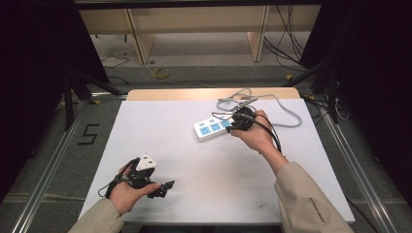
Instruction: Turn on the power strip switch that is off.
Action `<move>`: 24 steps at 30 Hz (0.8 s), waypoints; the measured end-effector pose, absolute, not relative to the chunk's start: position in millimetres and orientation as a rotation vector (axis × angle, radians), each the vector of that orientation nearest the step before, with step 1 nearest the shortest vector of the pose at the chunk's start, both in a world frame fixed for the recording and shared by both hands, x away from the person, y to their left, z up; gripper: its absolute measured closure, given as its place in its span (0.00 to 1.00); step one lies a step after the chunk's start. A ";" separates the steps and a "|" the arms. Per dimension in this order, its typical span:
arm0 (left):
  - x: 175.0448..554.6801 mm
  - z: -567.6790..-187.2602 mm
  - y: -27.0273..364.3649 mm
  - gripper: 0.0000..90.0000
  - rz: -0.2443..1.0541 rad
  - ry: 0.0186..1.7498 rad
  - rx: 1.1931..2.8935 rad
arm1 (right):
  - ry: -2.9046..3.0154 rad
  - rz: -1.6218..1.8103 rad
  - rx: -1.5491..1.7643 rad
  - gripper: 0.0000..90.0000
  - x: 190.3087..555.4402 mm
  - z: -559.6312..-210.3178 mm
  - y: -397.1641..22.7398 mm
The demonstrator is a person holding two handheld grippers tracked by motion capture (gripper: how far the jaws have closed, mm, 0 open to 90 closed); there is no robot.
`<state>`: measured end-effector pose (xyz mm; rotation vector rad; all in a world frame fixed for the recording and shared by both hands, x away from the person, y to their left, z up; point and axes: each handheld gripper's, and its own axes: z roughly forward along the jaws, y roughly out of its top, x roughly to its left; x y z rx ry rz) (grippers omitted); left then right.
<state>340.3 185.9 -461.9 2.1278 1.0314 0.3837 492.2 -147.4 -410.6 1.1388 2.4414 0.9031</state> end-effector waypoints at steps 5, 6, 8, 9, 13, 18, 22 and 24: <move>340.5 -461.4 185.9 0.04 0.381 1.030 2.130 | 2.456 0.928 1.113 0.66 480.6 -412.3 -157.8; 340.5 -461.4 185.8 0.04 0.381 1.030 2.131 | 2.457 0.934 1.112 0.66 478.5 -412.6 -160.0; 340.6 -461.3 185.8 0.04 0.381 1.030 2.133 | 2.453 0.937 1.109 0.62 474.4 -412.5 -164.6; 340.6 -461.2 185.7 0.04 0.381 1.031 2.132 | 2.450 0.943 1.105 0.61 472.4 -412.5 -167.0; 340.7 -461.3 186.0 0.05 0.382 1.032 2.128 | 2.449 0.970 1.109 0.57 462.0 -412.4 -177.5; 340.7 -461.1 186.9 0.05 0.383 1.035 2.126 | 2.440 0.981 1.114 0.52 446.3 -414.8 -192.3; 340.7 -461.2 187.2 0.05 0.382 1.036 2.127 | 2.438 0.976 1.146 0.49 434.3 -419.1 -205.6; 340.6 -461.2 187.1 0.05 0.382 1.036 2.126 | 2.434 0.978 1.149 0.49 428.2 -421.1 -211.5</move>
